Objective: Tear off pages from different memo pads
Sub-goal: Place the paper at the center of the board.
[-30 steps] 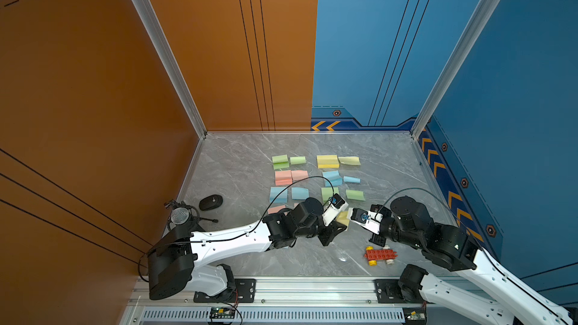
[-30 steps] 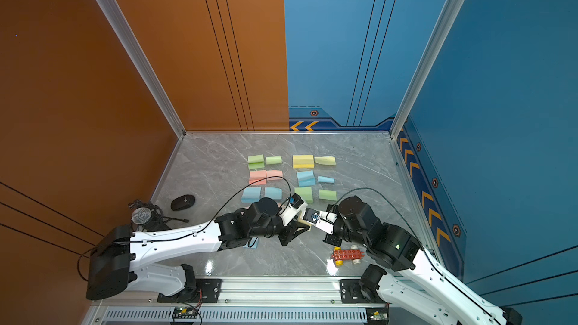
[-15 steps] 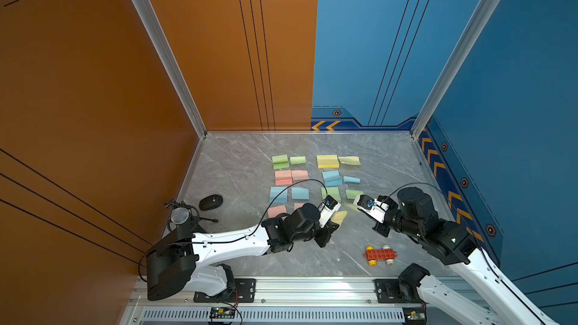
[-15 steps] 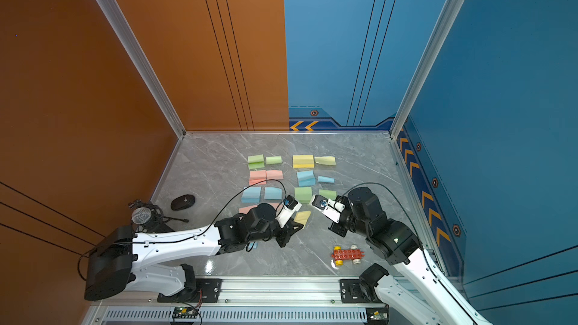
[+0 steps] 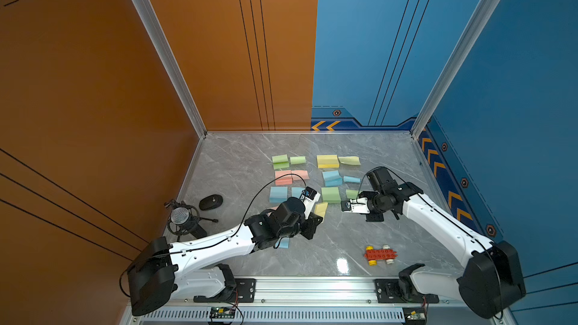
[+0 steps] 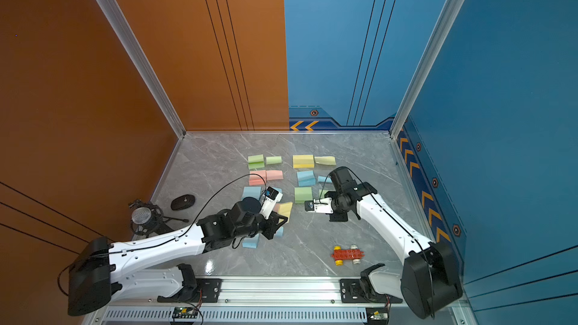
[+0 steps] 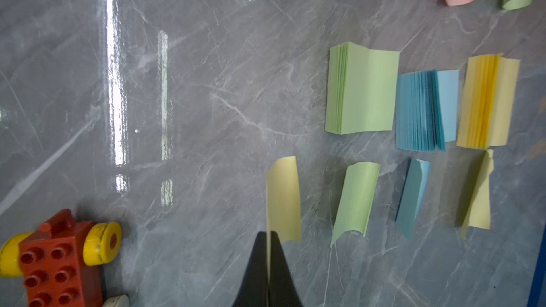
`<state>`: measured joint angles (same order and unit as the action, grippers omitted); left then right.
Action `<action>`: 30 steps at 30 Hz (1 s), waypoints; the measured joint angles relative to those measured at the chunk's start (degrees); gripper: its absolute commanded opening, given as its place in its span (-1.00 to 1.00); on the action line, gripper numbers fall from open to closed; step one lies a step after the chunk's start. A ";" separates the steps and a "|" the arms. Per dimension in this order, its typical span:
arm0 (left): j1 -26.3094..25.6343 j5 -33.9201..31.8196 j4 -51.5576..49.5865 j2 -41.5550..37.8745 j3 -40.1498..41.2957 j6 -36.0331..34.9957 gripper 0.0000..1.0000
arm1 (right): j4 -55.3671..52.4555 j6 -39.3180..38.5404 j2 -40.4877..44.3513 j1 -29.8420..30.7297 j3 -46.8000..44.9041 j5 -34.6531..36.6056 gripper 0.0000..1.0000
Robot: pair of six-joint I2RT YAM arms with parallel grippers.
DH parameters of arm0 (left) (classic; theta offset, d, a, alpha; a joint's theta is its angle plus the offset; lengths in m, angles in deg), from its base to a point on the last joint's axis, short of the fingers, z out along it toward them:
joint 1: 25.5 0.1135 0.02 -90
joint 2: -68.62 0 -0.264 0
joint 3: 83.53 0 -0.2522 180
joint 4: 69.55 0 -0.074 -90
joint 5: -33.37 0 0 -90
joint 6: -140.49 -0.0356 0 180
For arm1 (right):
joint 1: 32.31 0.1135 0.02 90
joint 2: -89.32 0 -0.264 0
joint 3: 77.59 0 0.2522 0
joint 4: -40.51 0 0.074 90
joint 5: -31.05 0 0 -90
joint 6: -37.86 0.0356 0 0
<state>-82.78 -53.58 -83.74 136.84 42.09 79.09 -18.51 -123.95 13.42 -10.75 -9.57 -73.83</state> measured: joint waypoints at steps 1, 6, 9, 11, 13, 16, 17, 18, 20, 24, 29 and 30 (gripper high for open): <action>0.00 0.15 -0.70 -0.52 0.00 0.26 -1.00 | -1.11 -0.92 -3.43 -0.70 2.73 0.02 -1.00; 0.00 0.31 -2.69 -1.49 0.00 1.05 -1.00 | -1.97 -2.95 -13.18 -3.39 10.49 0.48 -1.00; 0.00 0.61 -3.58 -1.38 -0.22 1.31 -1.00 | -3.17 -3.45 -15.65 -4.22 10.62 1.16 -1.00; 0.00 0.63 -3.96 -0.61 -0.96 1.46 -1.00 | -3.67 -3.74 -16.90 -4.48 10.62 1.38 -1.00; 0.00 0.63 -4.11 0.96 -2.27 1.49 -1.00 | -3.87 -3.89 -18.03 -4.66 10.62 1.60 -1.00; 0.00 0.72 -4.13 3.50 -4.04 1.51 -1.00 | -3.85 -4.26 -19.56 -4.66 10.54 2.27 -0.93; 0.00 0.85 -4.11 4.28 -4.57 1.51 -1.00 | -3.87 -4.26 -19.96 -4.63 10.43 2.71 -0.89; 0.00 1.05 -4.13 5.09 -5.14 1.57 -1.00 | -3.85 -4.28 -20.33 -4.63 10.21 3.13 -0.84; 0.00 1.14 -4.13 6.45 -6.01 1.92 -1.00 | -3.85 -4.31 -20.63 -4.63 9.38 3.74 -0.72; 0.00 1.27 -4.11 8.11 -6.78 3.45 -1.00 | -3.85 -4.28 -20.59 -4.33 7.50 4.46 -0.11; -0.07 1.25 -4.15 9.60 -6.88 5.38 -1.00 | -3.85 -4.20 -17.59 -4.00 4.85 4.68 0.02; -0.09 1.25 -4.13 9.68 -6.88 5.60 -1.00 | -3.85 -4.11 -16.13 -3.96 4.28 4.70 0.05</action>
<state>-82.87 -52.34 -87.87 146.53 35.20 84.69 -22.36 -128.06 -2.71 -14.70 -5.29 -69.13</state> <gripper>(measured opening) 0.113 0.508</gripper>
